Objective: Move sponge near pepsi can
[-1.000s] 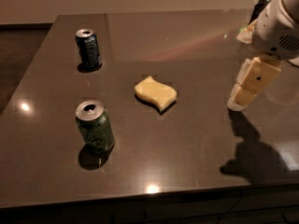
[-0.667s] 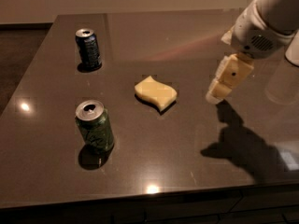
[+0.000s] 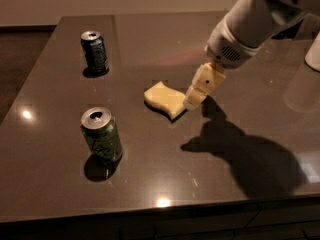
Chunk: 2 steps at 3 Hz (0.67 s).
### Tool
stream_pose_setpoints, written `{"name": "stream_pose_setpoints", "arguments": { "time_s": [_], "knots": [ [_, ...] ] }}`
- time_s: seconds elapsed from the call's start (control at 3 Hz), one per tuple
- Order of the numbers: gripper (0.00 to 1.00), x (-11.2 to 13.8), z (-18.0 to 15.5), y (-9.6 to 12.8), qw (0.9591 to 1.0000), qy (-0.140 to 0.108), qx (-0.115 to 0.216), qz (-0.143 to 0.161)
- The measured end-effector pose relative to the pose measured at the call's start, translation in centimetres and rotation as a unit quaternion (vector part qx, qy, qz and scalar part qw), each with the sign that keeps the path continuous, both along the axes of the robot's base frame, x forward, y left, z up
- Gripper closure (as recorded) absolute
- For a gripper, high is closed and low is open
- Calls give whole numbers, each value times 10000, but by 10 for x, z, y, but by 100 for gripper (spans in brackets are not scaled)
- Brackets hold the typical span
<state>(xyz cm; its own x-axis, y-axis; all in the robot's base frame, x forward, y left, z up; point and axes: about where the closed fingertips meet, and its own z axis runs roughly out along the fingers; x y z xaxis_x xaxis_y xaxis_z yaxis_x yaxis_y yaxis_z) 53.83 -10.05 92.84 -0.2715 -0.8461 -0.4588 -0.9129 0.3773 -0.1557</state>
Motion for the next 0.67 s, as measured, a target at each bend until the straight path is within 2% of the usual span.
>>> {"name": "stream_pose_setpoints", "arguments": {
  "time_s": [0.33,0.67],
  "knots": [
    [0,7,-21,31,9999,90,17,141],
    [0,8,-34,45,9997,150,-10,211]
  ]
}}
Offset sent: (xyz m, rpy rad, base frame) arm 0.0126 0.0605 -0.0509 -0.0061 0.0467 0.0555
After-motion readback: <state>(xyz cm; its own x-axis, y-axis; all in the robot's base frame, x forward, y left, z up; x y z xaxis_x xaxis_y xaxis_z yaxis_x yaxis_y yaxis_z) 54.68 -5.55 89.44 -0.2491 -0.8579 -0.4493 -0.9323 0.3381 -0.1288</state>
